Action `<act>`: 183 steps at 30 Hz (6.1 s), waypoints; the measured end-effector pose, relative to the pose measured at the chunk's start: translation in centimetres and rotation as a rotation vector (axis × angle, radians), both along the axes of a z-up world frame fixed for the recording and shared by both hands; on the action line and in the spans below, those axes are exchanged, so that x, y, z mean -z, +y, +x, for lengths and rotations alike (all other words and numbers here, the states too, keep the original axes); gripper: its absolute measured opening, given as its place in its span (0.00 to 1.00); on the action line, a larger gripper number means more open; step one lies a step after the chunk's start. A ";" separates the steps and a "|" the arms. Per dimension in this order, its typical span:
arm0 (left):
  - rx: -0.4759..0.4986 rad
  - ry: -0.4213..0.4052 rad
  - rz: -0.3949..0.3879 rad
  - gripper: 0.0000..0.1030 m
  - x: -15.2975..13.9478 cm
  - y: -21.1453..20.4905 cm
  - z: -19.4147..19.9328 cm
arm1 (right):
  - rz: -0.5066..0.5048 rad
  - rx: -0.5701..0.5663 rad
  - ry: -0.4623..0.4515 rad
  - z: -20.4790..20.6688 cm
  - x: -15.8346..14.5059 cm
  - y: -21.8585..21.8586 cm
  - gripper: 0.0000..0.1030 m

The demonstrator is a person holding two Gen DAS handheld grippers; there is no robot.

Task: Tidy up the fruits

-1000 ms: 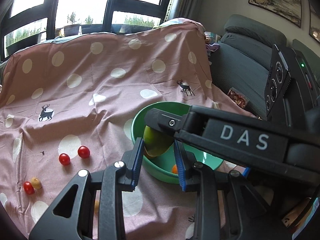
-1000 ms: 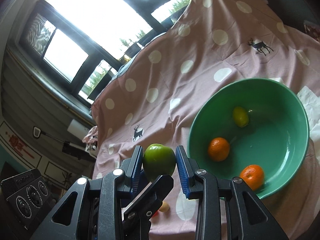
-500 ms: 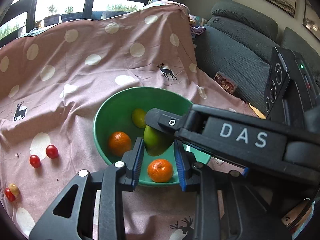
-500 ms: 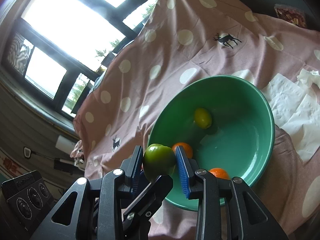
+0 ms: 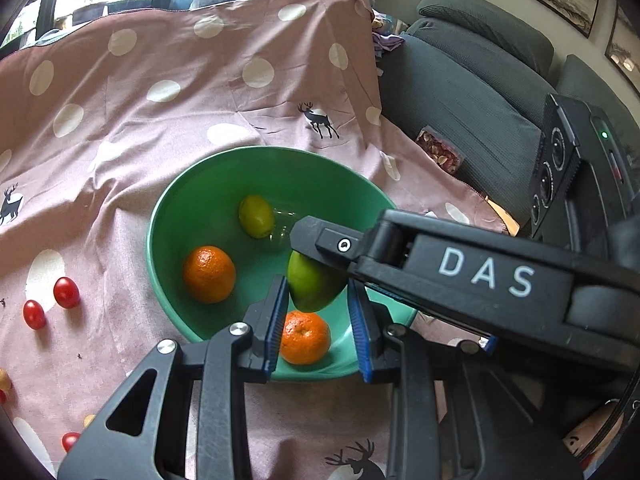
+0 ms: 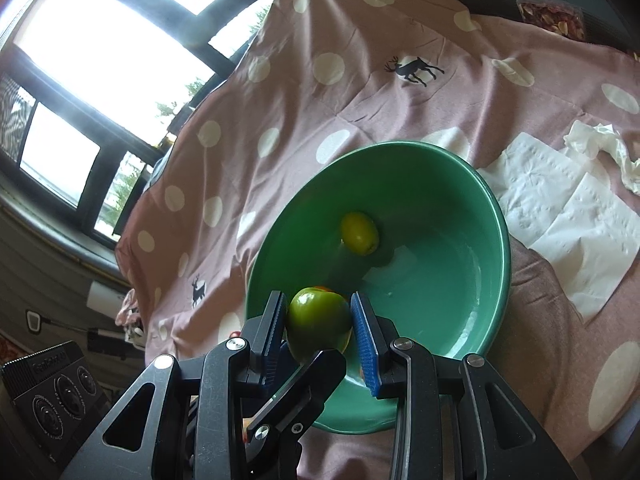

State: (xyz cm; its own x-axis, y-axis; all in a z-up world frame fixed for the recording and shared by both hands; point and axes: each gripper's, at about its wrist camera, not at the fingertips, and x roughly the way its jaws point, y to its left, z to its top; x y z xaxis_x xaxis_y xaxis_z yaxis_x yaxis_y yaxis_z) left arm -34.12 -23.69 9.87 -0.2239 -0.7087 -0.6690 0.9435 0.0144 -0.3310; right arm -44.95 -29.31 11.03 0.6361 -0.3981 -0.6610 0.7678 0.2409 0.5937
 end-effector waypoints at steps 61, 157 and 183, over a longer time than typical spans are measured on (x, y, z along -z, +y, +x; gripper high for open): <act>-0.709 -0.082 0.037 0.68 0.0 15.7 19.3 | -0.262 -0.194 0.174 11.2 -3.5 5.7 0.49; -0.392 -0.146 -0.126 0.27 -4.1 10.6 9.5 | -0.171 -0.214 0.121 10.9 -2.9 5.3 0.30; -0.170 -0.124 -0.030 0.27 -1.1 1.0 1.7 | -0.077 0.123 0.160 0.0 -1.0 0.2 0.30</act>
State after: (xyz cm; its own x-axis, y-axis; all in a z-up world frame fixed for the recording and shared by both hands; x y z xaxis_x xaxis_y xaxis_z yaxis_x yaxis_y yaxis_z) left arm -32.38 -22.67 10.99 -0.0168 -0.7493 -0.6621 0.9619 0.1687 -0.2153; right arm -44.92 -29.13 12.08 0.4688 -0.5194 -0.7144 0.8772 0.1792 0.4454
